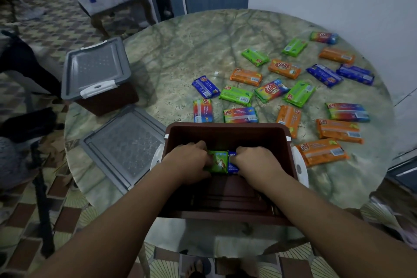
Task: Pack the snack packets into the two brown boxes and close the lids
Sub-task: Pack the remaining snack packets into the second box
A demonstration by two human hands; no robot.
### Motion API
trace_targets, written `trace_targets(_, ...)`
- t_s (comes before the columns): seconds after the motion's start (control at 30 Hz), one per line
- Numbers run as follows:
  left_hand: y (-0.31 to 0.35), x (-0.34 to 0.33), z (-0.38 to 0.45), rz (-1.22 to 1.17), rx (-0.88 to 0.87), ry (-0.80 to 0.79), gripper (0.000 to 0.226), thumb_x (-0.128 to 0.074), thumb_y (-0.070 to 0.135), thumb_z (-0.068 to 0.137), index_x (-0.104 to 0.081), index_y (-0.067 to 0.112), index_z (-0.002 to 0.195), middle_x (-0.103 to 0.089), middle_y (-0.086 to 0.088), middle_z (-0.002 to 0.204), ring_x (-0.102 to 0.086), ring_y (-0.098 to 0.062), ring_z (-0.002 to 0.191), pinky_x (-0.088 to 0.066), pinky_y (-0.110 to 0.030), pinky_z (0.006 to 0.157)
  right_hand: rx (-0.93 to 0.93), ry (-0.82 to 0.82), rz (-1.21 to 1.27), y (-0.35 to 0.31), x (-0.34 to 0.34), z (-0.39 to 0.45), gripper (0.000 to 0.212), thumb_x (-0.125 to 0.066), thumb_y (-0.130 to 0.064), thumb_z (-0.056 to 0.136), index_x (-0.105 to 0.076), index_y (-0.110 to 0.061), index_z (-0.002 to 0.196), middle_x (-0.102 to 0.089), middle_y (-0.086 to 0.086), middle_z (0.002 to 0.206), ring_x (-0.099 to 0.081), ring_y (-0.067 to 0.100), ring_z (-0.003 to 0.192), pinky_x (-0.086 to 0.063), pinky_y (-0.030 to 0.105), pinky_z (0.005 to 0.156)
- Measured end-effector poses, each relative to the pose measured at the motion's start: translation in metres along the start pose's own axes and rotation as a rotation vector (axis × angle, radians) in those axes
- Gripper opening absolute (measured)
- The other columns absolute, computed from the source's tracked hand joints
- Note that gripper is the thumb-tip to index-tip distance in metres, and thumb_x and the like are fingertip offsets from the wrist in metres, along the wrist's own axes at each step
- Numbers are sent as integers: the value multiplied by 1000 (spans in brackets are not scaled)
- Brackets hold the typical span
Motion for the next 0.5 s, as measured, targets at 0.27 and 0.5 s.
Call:
trace_targets(0.27,15,27,5,-82,-3,-13,28,-61,40,93,-70,21,113,-64,-5,113,-64,-25,96,-51,-36,74,63,304,264,4,23,-10,26,-57,-36,93,-66,-22,113,-60,1,103,-62,27,93,-47,39,70)
trace_targets(0.5,-24,102,18,-279,86,408,12,-58,33,92,-61,22,90,-59,2,80,-58,-22,76,-48,-36,65,-183,596,475,48,75,11,17,-55,-24,92,-51,-21,108,-60,-3,93,-55,22,83,-45,40,61)
Point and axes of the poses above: each hand's wrist, its own z-axis towards the middle knuckle, its own x-axis out of the back of the hand, y = z × x, the point moved 3 cm from there along z, towards the middle knuckle
